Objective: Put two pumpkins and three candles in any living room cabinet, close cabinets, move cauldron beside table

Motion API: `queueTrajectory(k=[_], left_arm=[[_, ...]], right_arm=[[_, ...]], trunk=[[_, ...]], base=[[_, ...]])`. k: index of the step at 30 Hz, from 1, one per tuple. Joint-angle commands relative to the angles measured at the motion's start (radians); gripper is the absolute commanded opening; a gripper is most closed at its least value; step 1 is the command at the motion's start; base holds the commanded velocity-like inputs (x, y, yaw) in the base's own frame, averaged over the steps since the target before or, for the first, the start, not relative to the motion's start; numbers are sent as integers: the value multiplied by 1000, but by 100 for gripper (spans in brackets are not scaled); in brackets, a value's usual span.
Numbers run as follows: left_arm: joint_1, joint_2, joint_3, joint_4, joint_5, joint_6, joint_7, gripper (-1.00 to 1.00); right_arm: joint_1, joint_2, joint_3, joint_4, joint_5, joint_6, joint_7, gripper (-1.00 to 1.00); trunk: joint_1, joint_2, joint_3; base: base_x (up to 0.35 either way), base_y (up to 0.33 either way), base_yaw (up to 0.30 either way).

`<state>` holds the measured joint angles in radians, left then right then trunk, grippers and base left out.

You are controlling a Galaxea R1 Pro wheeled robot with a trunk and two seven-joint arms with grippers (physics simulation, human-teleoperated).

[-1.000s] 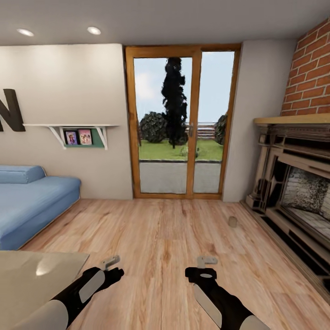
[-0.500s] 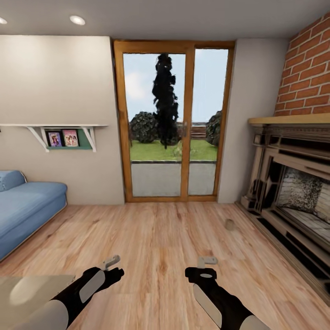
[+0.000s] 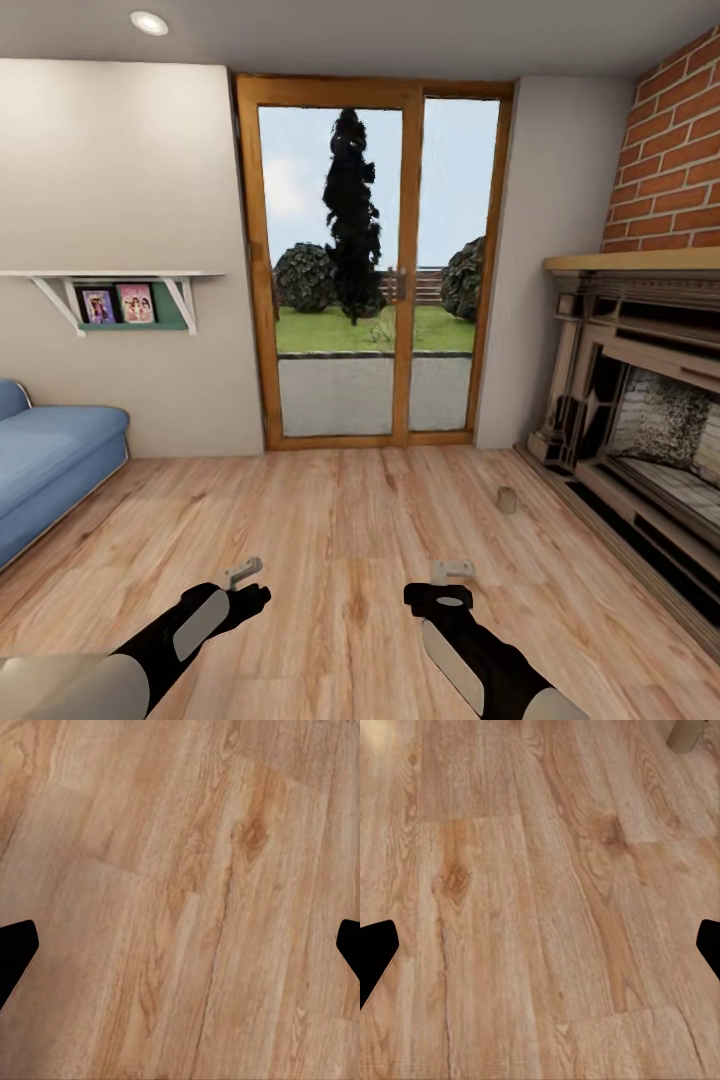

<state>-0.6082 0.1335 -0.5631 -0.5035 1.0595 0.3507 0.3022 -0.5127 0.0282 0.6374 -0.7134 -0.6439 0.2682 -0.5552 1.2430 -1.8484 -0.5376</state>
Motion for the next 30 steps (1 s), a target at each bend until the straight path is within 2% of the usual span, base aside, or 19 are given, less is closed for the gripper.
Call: queueTrajectory(k=[1, 7, 13, 30], left_arm=[[-1, 2, -8, -3, 10, 1, 8, 100], [-1, 2, -8, -3, 10, 1, 8, 100], [-1, 2, -8, -3, 10, 1, 9, 100], [-1, 2, -9, -3, 10, 1, 9, 100]], right_arm=[[-1, -1, 4, -1, -4, 4, -8, 100], [-1, -2, 5, -1, -3, -4, -7, 100], [-1, -2, 4, -1, -3, -9, 22, 100], [-1, -2, 4, 0, -11, -9, 26, 100]], trunk=[[0, -1, -1], [0, -1, -1], [0, -1, -1], [0, -1, -1]], base=[[292, 145, -2], [292, 150, 0], [292, 114, 0], [317, 5, 0]])
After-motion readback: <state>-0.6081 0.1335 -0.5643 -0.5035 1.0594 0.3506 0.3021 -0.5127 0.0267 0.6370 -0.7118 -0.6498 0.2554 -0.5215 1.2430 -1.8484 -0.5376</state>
